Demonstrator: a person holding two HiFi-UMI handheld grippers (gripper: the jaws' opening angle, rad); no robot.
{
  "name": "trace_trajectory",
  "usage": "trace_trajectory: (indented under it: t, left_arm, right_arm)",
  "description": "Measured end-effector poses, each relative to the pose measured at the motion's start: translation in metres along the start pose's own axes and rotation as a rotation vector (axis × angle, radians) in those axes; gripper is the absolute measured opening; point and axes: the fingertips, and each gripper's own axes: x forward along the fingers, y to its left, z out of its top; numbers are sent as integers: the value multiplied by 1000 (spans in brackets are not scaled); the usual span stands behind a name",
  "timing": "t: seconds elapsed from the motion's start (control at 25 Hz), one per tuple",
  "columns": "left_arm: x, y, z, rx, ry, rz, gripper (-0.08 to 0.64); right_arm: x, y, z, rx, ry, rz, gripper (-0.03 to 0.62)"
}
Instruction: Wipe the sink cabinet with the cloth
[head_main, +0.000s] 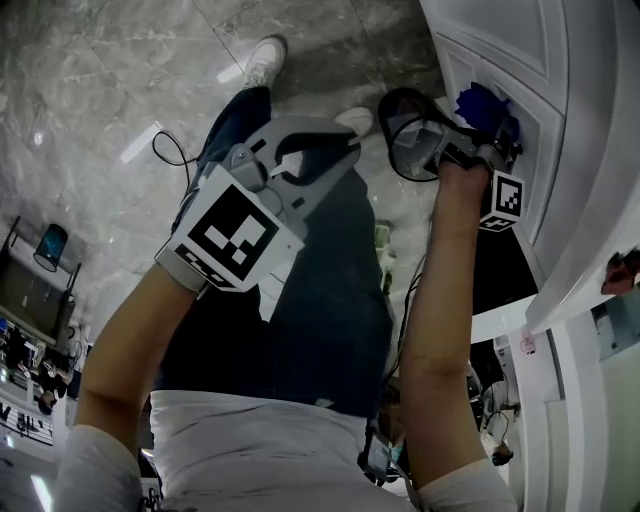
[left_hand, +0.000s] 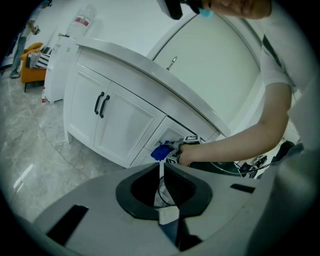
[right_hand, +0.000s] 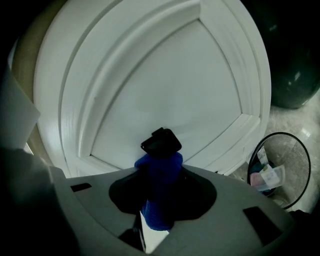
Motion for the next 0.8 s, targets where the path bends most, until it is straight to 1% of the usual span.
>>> trace_trajectory:
  t: [0.16, 0.28, 0.44, 0.64, 0.8]
  left_arm:
    - [-3, 0, -4, 15, 21, -23, 12]
    - [-5, 0, -8, 31, 39, -43, 12]
    - [-8, 1, -12, 51, 60, -67, 12]
    - [-13, -1, -14, 73, 70, -101, 12]
    - [-17, 0, -19, 90, 89, -114, 12]
  right_arm:
    - [-5, 9, 0, 22, -30, 13, 107]
    - [-10, 11, 3, 52, -60, 10, 108]
    - [-22, 21, -4, 94, -77, -5, 109]
    - [-41, 21, -3, 97, -98, -7, 109]
    - [-55, 20, 6, 89, -129, -5, 107]
